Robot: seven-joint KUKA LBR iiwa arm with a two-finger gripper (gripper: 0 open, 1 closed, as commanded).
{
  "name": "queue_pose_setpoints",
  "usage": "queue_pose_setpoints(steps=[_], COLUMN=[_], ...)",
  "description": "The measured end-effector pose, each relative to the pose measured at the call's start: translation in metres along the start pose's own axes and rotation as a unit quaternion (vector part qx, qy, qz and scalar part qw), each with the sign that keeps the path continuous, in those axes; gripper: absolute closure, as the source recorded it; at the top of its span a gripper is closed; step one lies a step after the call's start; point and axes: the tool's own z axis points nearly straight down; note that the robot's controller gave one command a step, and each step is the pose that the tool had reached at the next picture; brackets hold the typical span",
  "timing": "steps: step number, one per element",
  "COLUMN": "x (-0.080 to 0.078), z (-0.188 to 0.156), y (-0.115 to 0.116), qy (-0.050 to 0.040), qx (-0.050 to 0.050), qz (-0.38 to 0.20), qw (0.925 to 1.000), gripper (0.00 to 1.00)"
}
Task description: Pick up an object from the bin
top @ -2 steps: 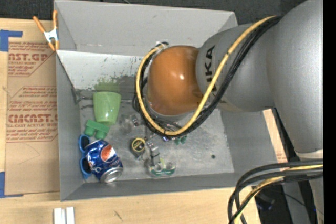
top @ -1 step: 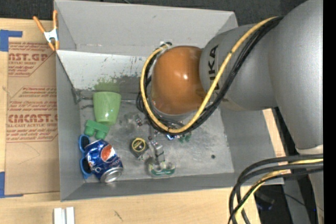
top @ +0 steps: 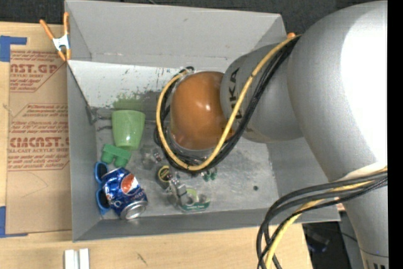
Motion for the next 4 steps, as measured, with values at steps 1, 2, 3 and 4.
queue_pose_setpoints(steps=[1,2,3,4], x=[0.016,0.016,0.015,0.013], z=[-0.003,-0.004,-0.018,-0.100], y=[-0.019,-0.019,-0.018,-0.018], qy=[-0.0027,-0.0023,-0.0028,-0.0060], qx=[0.001,0.001,0.002,0.003], qz=[-0.023,-0.024,-0.023,-0.023], qw=[0.9997,0.9997,0.9997,0.9997], gripper=[0.00,1.00,1.00,1.00])
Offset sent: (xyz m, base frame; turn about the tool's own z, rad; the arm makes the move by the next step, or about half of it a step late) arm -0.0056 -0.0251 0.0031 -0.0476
